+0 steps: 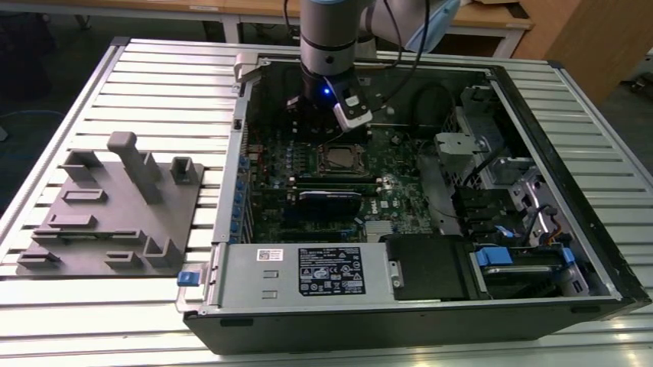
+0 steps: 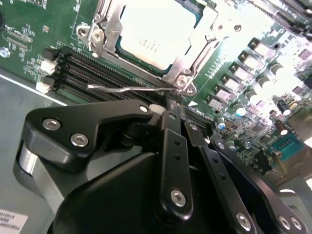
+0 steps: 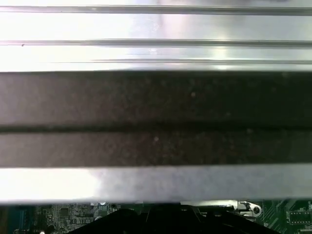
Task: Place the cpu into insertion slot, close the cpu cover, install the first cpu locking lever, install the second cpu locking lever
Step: 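Install the first cpu locking lever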
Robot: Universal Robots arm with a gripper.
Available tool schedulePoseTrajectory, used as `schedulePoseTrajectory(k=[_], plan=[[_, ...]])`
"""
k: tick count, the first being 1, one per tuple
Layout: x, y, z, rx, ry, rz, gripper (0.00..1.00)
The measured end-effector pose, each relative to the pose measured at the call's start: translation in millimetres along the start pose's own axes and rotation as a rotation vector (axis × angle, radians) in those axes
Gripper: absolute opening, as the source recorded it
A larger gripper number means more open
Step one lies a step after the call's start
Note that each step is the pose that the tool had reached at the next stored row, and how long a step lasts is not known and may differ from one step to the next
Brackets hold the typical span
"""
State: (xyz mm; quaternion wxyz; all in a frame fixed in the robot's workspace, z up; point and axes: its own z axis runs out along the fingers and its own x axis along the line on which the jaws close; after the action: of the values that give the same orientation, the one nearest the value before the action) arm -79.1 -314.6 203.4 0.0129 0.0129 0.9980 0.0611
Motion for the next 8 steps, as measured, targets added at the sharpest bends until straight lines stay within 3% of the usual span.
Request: schedulePoseTrajectory(k=[8], plan=[[0.0, 0.9, -6.1, 0.0004, -0.0006, 0.000, 0.11]])
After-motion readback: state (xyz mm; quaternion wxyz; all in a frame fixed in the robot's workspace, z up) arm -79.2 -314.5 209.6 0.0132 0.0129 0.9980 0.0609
